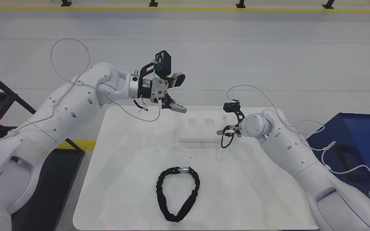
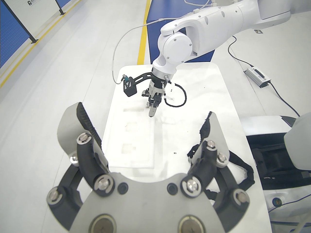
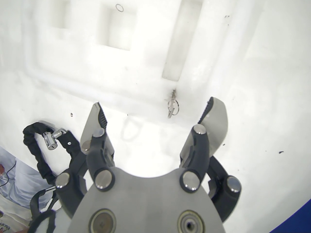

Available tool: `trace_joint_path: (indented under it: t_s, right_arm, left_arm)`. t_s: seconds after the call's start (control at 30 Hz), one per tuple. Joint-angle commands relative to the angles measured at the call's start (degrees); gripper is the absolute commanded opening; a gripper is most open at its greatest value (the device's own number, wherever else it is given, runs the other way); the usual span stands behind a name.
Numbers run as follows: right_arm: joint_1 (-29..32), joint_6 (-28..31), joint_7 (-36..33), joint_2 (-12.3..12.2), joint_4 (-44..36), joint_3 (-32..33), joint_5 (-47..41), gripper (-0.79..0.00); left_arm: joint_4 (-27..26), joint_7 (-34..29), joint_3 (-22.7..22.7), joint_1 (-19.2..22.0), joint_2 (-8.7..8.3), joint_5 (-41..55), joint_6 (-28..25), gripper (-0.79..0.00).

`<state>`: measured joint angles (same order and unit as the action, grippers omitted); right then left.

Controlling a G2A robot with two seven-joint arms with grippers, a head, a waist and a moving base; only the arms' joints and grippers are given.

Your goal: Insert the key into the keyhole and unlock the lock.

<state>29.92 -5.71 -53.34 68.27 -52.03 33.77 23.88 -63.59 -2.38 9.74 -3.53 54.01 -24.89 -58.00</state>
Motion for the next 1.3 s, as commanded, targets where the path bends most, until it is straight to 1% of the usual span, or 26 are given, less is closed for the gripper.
trace_joint_path:
  t_s: [0.0,0.17,0.23,0.33,0.47,0.7,0.9,1.07,1.27]
  right_arm:
    - [-0.20,-1.58,-0.17,0.47,0.65,-0.49,1.04,-0.517]
    - [-0.56,-3.01,-0.42,1.53,2.63,-0.93,1.61,-0.594]
    - [-0.66,-3.15,-0.68,1.96,3.57,-1.11,1.70,-0.653]
    - [-0.86,-3.29,-0.58,2.64,4.96,-1.34,1.82,-0.677]
    - [-1.34,-3.60,-0.38,3.55,6.91,-1.72,2.42,-0.785]
    - [-2.69,-3.75,-1.21,4.70,8.60,-1.54,3.08,-0.785]
    - [-3.83,-4.36,-5.02,4.39,7.47,0.24,3.05,-0.785]
    - [-3.78,-3.90,-8.99,3.08,3.74,3.08,2.47,-0.785]
    - [-1.21,-2.41,-12.00,0.10,-3.79,8.97,1.68,-0.785]
  left_arm:
    - [0.00,0.00,0.00,0.00,0.00,0.00,0.00,0.000]
    - [0.00,0.00,0.00,0.00,0.00,0.00,0.00,0.000]
    - [0.00,0.00,0.00,0.00,0.00,0.00,0.00,0.000]
    - [0.00,0.00,0.00,0.00,0.00,0.00,0.00,0.000]
    - [0.00,0.00,0.00,0.00,0.00,0.00,0.00,0.000]
    - [0.00,0.00,0.00,0.00,0.00,0.00,0.00,0.000]
    - [0.00,0.00,0.00,0.00,0.00,0.00,0.00,0.000]
    - [0.00,0.00,0.00,0.00,0.00,0.00,0.00,0.000]
    - [0.00,0.00,0.00,0.00,0.00,0.00,0.00,0.000]
